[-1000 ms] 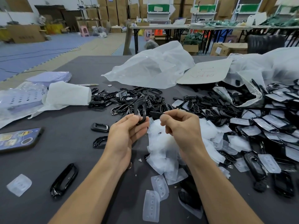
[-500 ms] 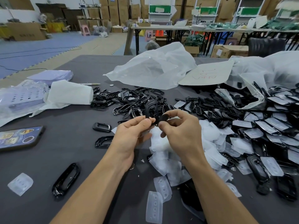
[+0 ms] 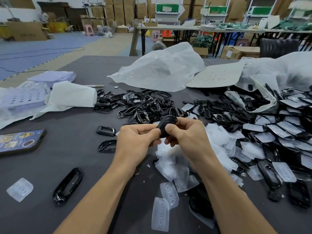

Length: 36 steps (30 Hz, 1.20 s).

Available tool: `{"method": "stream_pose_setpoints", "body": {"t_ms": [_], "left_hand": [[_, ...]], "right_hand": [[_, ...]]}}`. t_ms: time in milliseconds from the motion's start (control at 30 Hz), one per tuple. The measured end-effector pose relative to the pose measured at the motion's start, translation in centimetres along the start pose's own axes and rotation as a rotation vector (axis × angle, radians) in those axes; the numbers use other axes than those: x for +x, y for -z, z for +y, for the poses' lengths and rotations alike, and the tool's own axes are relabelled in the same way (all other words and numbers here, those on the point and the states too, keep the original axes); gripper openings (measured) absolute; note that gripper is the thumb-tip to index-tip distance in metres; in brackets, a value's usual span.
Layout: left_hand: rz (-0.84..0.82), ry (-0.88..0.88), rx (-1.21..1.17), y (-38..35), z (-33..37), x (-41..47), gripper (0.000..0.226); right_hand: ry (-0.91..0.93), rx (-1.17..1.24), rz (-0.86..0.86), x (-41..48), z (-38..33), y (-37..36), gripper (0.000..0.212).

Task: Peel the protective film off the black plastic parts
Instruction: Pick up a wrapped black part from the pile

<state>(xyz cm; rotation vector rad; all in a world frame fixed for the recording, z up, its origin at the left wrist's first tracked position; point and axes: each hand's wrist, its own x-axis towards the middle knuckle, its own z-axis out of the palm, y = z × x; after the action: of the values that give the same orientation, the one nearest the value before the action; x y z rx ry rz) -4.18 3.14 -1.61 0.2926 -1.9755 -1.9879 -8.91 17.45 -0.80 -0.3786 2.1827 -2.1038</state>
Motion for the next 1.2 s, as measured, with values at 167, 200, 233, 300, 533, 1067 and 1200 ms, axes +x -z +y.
{"method": "stream_pose_setpoints", "body": {"t_ms": [167, 200, 233, 300, 533, 1067, 1200], "left_hand": [[0.028, 0.068, -0.145, 0.1, -0.2, 0.1, 0.023], [0.018, 0.084, -0.170, 0.1, -0.2, 0.1, 0.024], [0.003, 0.092, -0.179, 0.1, -0.2, 0.1, 0.028], [-0.020, 0.084, -0.168, 0.1, -0.3, 0.1, 0.036], [0.008, 0.118, -0.250, 0.3, -0.2, 0.5, 0.040], [-0.005, 0.131, -0.233, 0.1, -0.2, 0.4, 0.033], [-0.016, 0.179, -0.240, 0.5, -0.1, 0.6, 0.034]], "right_hand": [[-0.074, 0.116, -0.018, 0.2, -0.2, 0.2, 0.014], [-0.089, 0.160, -0.012, 0.1, -0.3, 0.2, 0.016], [-0.100, 0.205, -0.002, 0.1, -0.3, 0.1, 0.017], [-0.118, 0.266, 0.015, 0.1, -0.4, 0.0, 0.020], [-0.125, 0.171, 0.041, 0.3, -0.3, -0.2, 0.017], [-0.087, 0.172, 0.115, 0.3, 0.2, -0.4, 0.015], [-0.144, 0.245, 0.032, 0.2, -0.1, 0.0, 0.011]]}}
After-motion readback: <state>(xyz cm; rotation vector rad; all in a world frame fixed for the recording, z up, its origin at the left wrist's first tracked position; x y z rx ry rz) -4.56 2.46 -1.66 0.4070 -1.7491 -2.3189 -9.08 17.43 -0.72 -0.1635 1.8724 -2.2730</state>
